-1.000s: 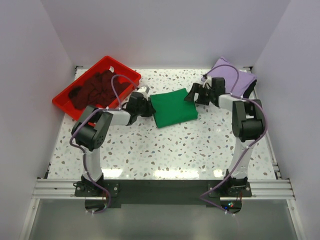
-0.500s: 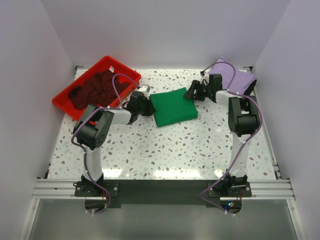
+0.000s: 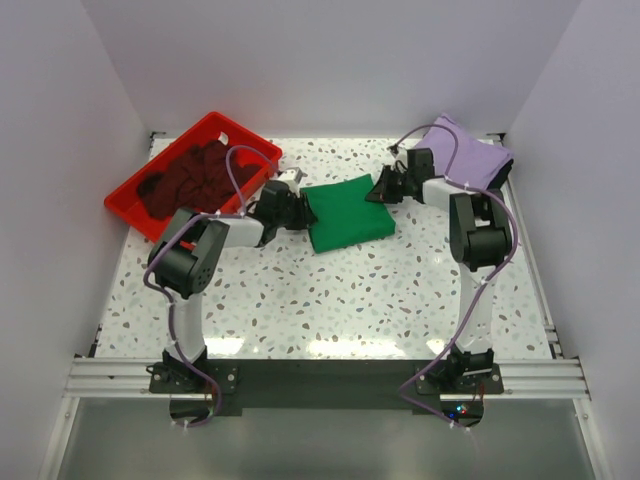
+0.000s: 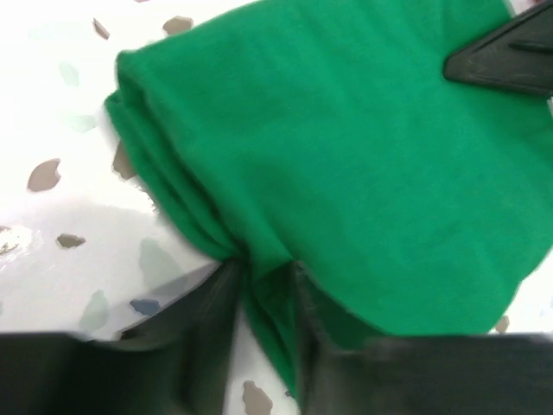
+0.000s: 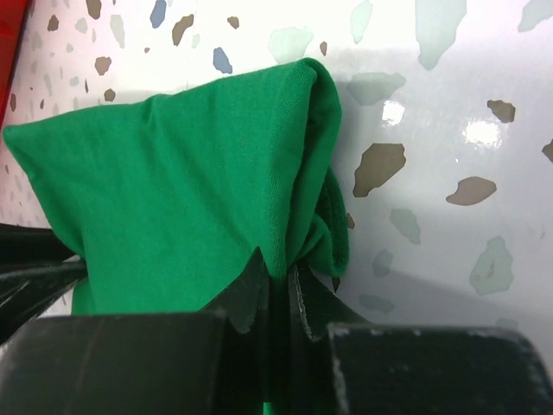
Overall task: Fold and stack the t-shirts
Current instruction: Neatly place the folded tshirt to the corner
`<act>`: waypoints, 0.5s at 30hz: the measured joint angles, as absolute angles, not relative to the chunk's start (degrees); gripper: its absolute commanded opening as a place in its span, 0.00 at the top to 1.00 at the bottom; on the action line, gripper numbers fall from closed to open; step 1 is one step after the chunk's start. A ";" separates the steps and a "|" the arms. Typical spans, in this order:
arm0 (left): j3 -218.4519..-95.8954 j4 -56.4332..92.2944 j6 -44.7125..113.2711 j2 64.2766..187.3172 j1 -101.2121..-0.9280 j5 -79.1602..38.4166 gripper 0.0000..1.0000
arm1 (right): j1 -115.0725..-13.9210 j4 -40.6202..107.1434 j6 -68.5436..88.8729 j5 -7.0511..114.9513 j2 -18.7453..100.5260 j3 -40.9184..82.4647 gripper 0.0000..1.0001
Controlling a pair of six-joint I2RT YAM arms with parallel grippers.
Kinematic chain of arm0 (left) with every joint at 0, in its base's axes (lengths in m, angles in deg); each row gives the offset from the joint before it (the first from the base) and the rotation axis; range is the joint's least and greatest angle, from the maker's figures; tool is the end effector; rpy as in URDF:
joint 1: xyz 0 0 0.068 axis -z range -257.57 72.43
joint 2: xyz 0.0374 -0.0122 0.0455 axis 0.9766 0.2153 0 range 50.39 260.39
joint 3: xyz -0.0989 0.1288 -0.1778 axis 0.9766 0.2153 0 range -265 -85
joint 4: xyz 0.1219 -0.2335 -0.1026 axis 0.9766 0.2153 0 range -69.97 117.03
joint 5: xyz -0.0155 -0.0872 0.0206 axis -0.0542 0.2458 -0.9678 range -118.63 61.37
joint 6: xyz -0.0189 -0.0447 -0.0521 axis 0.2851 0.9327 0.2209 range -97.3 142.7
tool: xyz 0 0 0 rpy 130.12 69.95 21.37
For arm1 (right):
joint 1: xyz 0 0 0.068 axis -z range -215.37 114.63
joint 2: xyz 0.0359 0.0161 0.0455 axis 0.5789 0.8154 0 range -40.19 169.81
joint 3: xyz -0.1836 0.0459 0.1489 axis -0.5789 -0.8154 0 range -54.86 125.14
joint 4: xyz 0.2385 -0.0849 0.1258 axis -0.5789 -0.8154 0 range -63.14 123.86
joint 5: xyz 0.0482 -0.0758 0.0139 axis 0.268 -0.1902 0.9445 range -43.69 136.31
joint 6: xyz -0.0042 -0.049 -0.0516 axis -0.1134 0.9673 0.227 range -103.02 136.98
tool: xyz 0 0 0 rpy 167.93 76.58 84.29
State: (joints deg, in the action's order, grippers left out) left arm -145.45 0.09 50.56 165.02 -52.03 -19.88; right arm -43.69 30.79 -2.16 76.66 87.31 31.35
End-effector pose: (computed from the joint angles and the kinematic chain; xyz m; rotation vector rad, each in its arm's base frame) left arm 0.3844 -0.1937 0.0673 0.0453 2.2454 -0.6868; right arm 0.4806 0.1002 0.0780 -0.0456 2.3687 0.8553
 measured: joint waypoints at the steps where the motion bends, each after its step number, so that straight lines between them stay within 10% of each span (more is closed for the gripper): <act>1: -145.62 -0.09 50.56 165.02 -52.03 -19.51 0.50 | -43.71 30.68 -2.18 76.46 87.31 31.40 1.00; 5: -145.71 -0.43 50.56 164.01 -51.92 -18.44 0.20 | -44.04 29.43 -2.11 74.93 87.14 32.03 1.00; 15: -140.40 1.29 50.62 156.58 -53.25 -18.79 0.15 | -44.93 17.82 0.34 61.49 85.13 39.03 1.00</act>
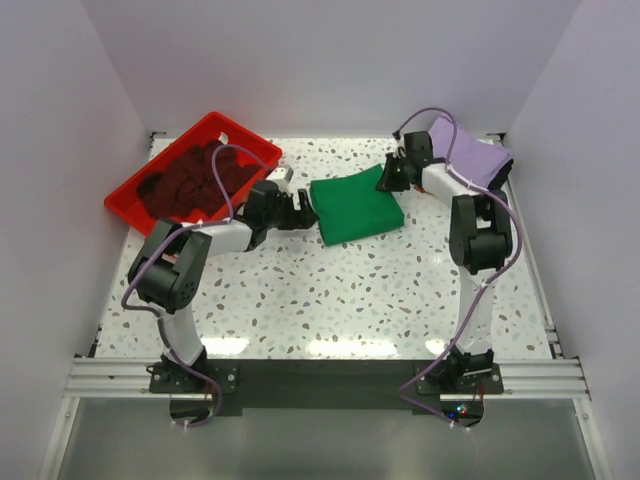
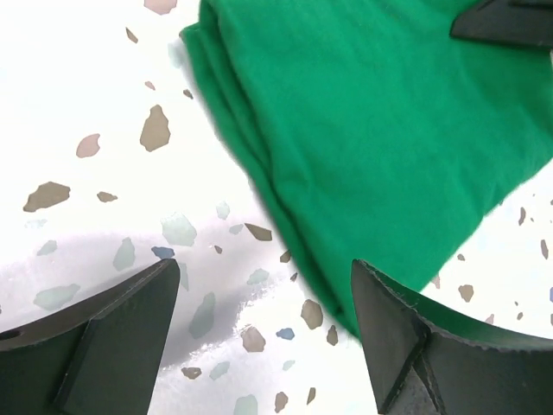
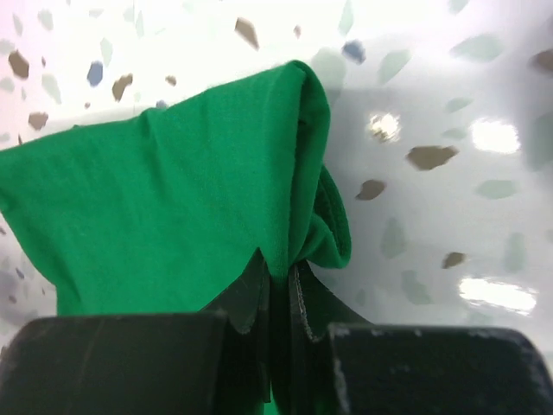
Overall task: Fold and stack the t-shirts
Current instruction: Neatly place the folded tshirt to the corner
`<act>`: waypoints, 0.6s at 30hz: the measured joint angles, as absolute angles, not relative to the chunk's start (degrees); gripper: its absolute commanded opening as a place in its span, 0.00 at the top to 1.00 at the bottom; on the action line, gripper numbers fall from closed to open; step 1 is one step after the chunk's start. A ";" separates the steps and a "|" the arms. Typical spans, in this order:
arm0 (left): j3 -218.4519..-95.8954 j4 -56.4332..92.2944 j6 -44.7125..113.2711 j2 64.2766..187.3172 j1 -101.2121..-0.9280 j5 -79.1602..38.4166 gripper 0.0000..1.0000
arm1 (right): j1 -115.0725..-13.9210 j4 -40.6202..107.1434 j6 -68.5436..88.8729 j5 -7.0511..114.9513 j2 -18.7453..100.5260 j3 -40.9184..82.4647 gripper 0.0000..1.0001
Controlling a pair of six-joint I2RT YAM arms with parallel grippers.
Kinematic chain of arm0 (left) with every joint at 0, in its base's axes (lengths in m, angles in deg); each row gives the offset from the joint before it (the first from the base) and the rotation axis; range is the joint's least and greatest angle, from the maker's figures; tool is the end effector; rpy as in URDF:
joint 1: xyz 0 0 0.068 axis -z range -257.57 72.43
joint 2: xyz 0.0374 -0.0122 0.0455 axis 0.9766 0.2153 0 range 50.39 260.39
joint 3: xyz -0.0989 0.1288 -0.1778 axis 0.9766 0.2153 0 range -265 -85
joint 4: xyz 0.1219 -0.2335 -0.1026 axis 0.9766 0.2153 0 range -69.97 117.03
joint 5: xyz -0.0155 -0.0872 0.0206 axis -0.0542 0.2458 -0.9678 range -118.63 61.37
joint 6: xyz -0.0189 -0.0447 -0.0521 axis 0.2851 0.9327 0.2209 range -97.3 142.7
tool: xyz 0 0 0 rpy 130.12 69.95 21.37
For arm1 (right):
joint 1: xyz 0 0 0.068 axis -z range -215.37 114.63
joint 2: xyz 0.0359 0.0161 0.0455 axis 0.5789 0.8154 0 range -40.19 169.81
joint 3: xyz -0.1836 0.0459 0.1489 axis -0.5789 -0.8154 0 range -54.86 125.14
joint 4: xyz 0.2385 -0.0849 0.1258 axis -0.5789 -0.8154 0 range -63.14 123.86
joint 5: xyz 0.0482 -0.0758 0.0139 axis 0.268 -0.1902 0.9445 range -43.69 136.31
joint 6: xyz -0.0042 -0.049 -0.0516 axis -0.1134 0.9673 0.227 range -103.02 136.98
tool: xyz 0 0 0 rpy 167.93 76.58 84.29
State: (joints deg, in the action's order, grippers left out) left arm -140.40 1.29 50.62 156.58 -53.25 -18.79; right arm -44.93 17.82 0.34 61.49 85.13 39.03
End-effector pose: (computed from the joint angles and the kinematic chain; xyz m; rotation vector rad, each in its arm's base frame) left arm 0.3709 -0.1787 0.0959 0.0357 2.2068 -0.7079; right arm 0.4916 0.0983 0.1172 0.0242 2.4283 0.5287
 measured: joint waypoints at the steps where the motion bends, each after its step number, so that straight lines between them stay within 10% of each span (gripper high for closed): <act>1: -140.23 1.27 50.60 156.10 -53.43 -18.79 0.15 | -44.91 16.69 0.66 60.02 85.13 40.64 1.00; 18: -137.93 0.83 50.60 155.80 -56.25 -18.59 0.14 | -44.74 2.00 4.03 45.10 95.77 77.87 1.00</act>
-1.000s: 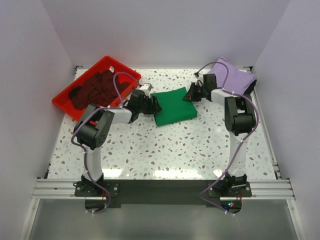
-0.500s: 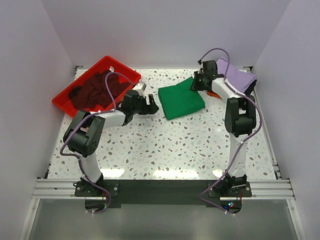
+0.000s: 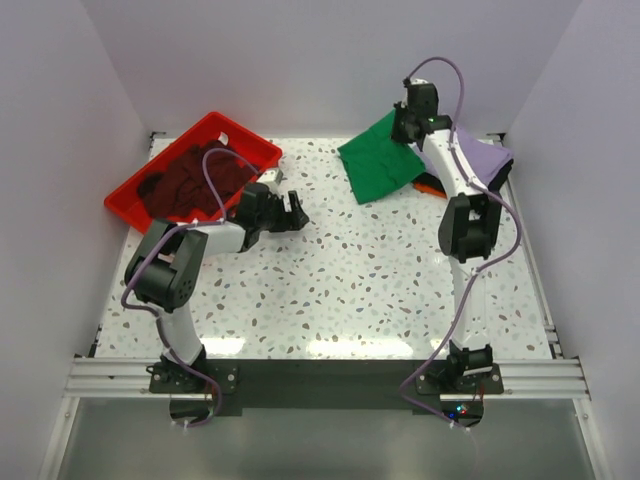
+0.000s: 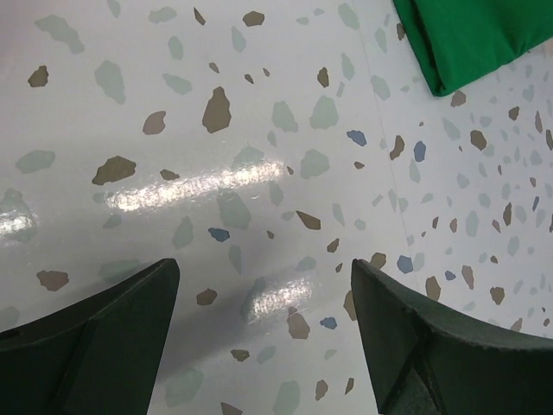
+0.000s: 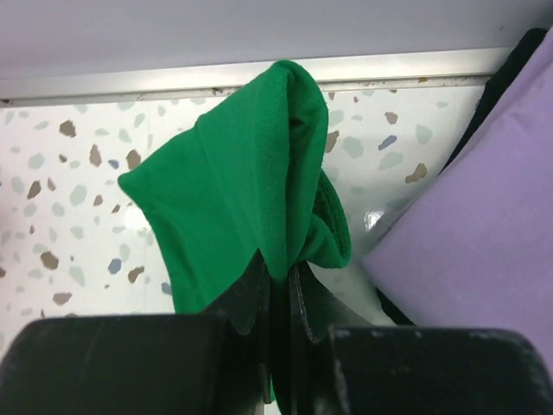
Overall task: Fold and stack the t-shirts
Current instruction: Neatly place the folded tshirt to the corner
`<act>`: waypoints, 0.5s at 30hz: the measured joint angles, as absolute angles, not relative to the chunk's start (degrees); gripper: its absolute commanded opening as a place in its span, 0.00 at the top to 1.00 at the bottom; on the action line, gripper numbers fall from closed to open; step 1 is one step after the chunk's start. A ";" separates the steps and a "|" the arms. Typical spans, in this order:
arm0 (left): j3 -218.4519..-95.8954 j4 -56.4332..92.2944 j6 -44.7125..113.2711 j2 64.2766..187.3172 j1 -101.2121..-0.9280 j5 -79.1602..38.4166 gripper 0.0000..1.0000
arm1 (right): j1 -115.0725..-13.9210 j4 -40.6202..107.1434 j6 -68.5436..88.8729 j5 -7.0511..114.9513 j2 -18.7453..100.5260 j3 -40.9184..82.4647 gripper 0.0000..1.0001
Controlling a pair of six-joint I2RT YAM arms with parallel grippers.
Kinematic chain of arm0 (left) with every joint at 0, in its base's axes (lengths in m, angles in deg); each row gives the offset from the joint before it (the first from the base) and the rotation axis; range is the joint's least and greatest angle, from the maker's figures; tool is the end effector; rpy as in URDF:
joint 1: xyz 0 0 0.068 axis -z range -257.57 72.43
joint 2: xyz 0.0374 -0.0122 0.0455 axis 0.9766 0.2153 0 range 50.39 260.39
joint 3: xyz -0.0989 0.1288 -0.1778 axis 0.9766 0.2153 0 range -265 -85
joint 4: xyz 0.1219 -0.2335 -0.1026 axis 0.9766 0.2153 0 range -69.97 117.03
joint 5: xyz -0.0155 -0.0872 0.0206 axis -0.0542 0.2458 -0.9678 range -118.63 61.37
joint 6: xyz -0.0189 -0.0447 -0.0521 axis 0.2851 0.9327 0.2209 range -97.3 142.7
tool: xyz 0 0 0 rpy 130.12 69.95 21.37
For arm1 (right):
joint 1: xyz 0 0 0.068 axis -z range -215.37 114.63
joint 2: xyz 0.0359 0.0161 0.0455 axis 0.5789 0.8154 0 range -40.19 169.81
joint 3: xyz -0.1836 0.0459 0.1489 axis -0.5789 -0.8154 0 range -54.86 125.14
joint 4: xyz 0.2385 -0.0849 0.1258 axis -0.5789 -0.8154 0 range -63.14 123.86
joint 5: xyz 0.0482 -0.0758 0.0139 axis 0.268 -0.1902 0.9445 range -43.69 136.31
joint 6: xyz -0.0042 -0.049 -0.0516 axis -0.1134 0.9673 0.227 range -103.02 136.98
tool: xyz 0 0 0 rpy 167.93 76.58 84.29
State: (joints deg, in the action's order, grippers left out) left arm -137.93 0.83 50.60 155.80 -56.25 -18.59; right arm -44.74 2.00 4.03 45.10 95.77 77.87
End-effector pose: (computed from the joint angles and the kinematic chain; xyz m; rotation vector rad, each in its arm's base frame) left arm 0.3706 -0.1557 0.0881 -0.0224 2.2219 -0.6763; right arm 0.5575 0.0907 0.2425 0.0804 2.1884 0.1975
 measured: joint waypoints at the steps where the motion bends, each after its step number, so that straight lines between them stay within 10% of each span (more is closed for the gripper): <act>1: -137.84 0.83 50.60 155.93 -56.44 -18.55 0.14 | -44.74 1.43 4.01 44.27 96.51 79.05 1.00; 15: -136.95 -2.47 50.64 157.63 -58.00 -16.99 0.14 | -43.21 -2.52 1.89 36.20 98.26 87.64 1.00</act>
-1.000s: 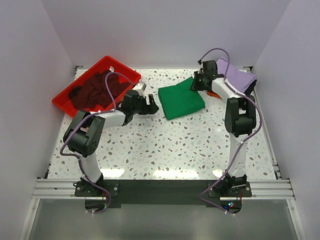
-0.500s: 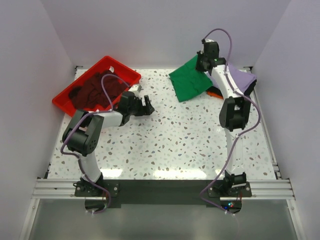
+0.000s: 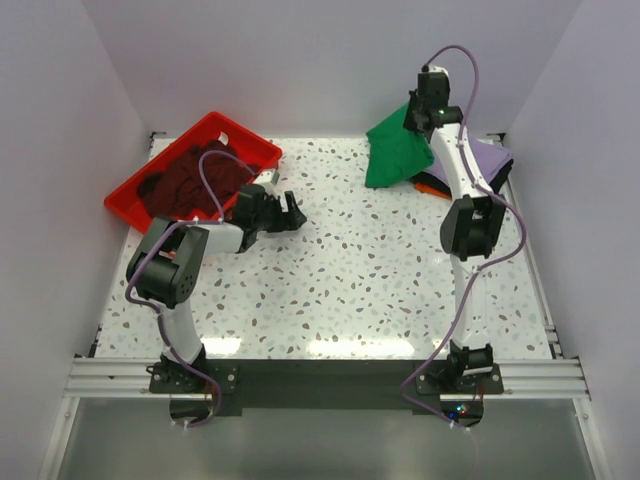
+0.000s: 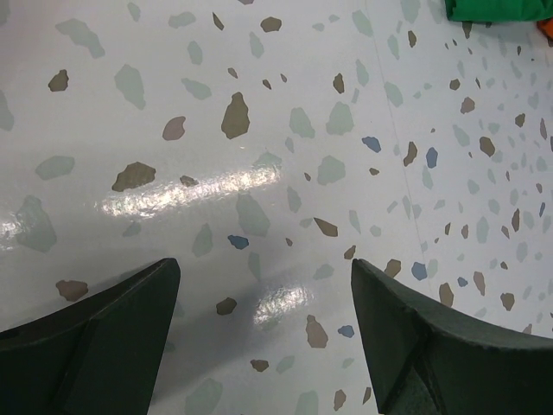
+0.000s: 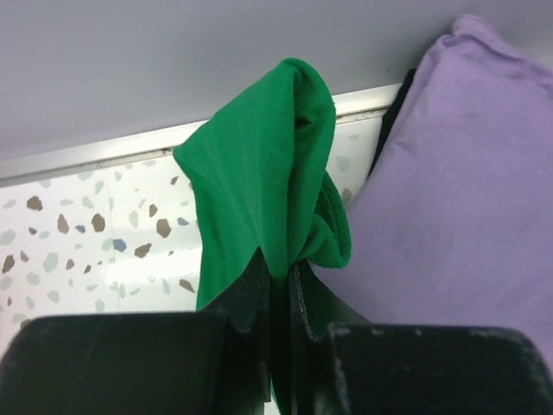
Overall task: Fold and stack the t-shirts
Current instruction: Neatly place the folded tshirt to the corner
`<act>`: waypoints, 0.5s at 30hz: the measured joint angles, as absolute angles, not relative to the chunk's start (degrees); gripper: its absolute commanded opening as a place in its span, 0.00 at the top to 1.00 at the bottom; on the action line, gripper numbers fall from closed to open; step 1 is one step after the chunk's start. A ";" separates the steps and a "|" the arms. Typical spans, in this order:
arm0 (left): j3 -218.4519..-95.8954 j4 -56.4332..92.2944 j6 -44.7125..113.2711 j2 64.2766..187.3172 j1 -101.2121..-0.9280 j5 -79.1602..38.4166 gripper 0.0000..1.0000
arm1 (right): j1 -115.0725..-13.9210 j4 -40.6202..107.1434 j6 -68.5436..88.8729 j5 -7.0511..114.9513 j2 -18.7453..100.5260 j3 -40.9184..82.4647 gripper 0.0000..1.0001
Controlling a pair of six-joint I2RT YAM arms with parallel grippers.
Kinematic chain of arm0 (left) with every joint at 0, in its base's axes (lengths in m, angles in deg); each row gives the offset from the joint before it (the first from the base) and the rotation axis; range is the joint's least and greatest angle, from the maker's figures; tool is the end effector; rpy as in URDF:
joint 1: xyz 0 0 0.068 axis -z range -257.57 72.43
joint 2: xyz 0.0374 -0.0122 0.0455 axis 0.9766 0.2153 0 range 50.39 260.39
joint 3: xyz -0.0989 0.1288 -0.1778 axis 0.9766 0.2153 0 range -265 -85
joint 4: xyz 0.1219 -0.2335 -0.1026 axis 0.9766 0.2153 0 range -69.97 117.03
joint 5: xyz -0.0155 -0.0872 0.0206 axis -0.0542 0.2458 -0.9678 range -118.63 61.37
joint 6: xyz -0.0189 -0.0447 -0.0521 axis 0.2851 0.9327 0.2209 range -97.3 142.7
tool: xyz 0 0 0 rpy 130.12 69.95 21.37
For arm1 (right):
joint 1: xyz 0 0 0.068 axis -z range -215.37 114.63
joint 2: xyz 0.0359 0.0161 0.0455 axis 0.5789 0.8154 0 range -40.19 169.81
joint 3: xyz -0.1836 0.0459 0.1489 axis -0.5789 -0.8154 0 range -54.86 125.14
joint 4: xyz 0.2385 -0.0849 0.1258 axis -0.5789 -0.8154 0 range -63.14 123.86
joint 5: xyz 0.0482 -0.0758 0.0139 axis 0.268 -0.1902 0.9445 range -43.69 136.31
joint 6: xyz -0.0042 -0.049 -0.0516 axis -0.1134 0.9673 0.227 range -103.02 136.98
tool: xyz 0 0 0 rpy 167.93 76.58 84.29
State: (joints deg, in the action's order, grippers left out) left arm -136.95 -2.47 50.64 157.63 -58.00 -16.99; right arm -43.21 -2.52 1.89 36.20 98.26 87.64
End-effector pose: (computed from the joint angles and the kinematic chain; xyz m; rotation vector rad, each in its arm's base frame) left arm 0.3733 -0.1453 0.0770 -0.0388 2.2125 -0.6916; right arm 0.5626 0.0671 0.2748 0.2374 2.1122 0.0483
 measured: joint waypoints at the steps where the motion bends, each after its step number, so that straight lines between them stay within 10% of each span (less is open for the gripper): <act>1: -136.77 -2.77 50.64 157.63 -58.02 -16.91 0.14 | -42.75 -2.59 1.49 35.89 98.26 87.64 1.00; 15: -135.88 -4.63 50.67 157.65 -58.13 -16.23 0.14 | -36.71 -2.79 -3.49 32.70 96.23 87.64 1.00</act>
